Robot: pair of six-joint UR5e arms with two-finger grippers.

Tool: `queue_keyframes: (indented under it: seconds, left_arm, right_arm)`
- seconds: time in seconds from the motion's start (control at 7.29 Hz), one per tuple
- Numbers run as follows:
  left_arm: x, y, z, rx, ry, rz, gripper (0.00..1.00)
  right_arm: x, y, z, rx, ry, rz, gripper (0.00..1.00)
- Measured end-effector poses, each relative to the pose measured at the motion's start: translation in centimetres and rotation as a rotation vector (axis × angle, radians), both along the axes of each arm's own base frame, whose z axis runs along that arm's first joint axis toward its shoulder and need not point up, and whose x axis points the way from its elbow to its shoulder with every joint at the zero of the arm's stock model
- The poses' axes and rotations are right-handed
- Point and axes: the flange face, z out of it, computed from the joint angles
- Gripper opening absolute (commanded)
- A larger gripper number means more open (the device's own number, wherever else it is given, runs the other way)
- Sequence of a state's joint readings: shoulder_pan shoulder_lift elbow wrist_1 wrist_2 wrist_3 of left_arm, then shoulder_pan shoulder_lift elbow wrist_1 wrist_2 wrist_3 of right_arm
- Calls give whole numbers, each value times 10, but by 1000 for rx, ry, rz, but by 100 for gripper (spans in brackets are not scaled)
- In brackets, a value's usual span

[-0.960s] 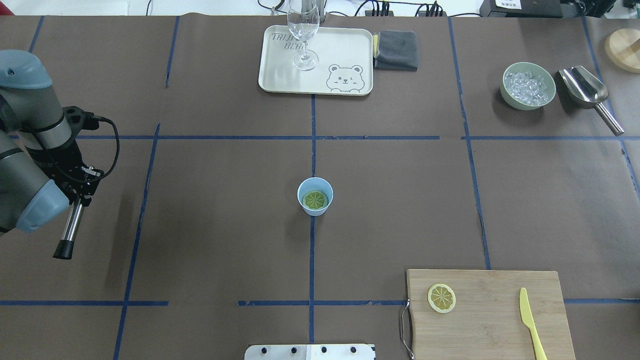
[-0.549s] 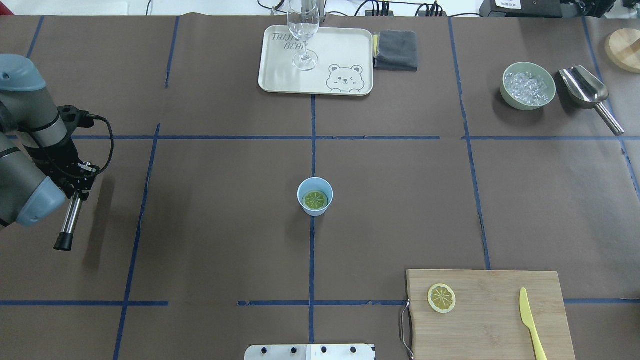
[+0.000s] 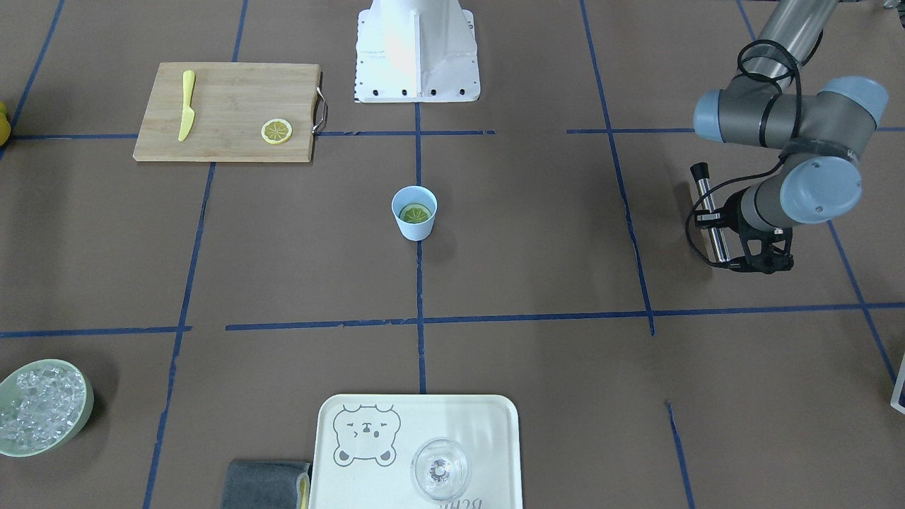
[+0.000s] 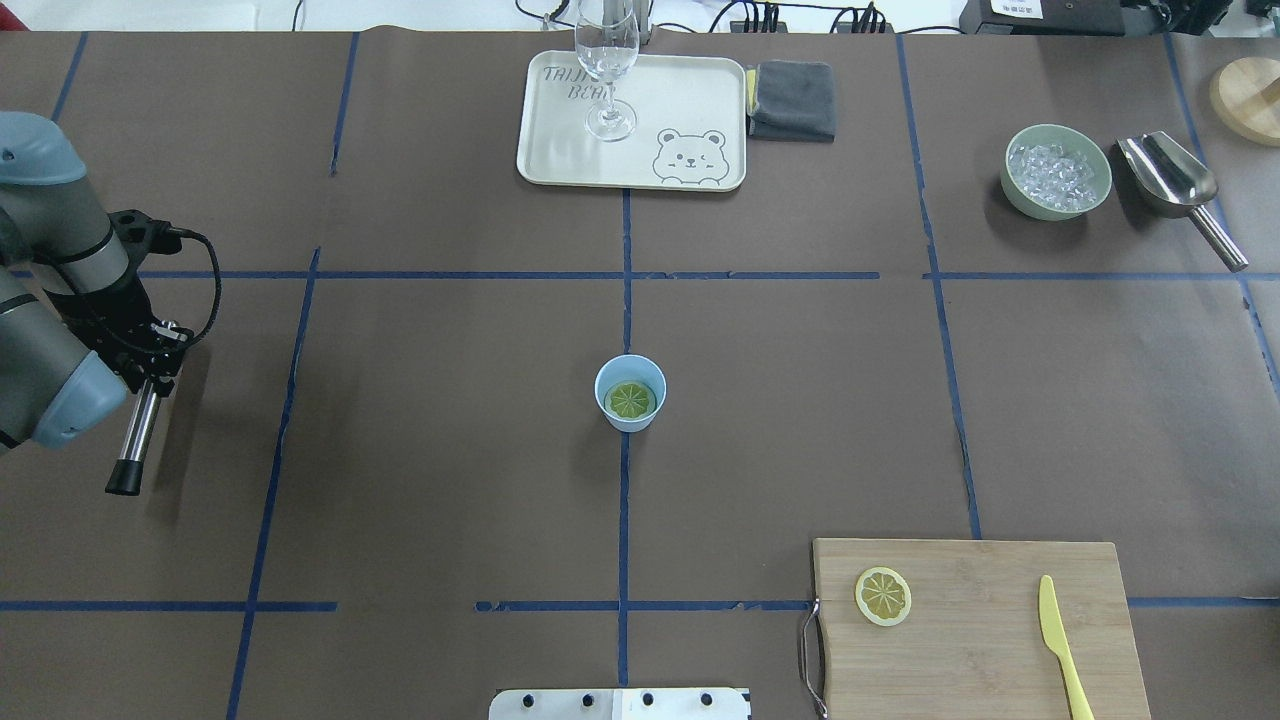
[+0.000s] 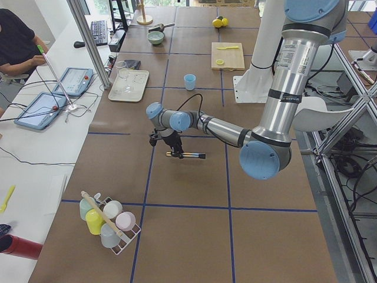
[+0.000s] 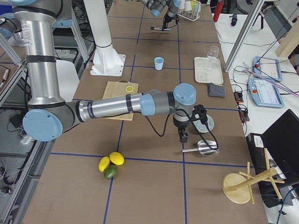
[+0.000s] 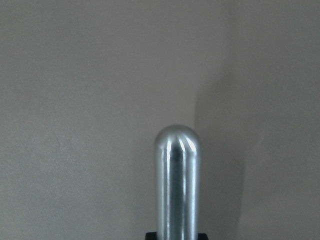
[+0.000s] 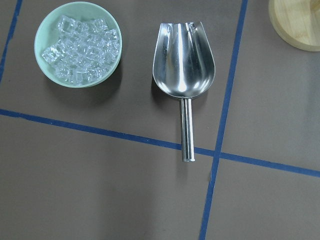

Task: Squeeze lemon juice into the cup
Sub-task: 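Set the muddler upright on the table, open the left gripper and withdraw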

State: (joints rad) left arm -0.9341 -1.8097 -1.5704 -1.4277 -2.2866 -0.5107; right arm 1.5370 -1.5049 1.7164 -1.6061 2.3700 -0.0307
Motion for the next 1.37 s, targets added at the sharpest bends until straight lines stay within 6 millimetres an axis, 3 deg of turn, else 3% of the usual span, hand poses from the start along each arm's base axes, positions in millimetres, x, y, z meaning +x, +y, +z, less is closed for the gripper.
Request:
queue_keyframes:
  seconds: [0.14,0.82,1.1,1.37]
  left_arm:
    - [0,0,0,1,1,0,99]
    - [-1,-4,-8,21,14,-2,100]
    - [-22,-19,-42,75,51,-47,100]
    - [-61,-53,-101,164,105,-136,100]
  right_arm:
    - [0,0,0,1,0,0,100]
    - [0,-2,-2,3,0,1,100]
    - [0,-2,-2,4,0,0,100]
    - [0,-7,-8,13,-1,1,100]
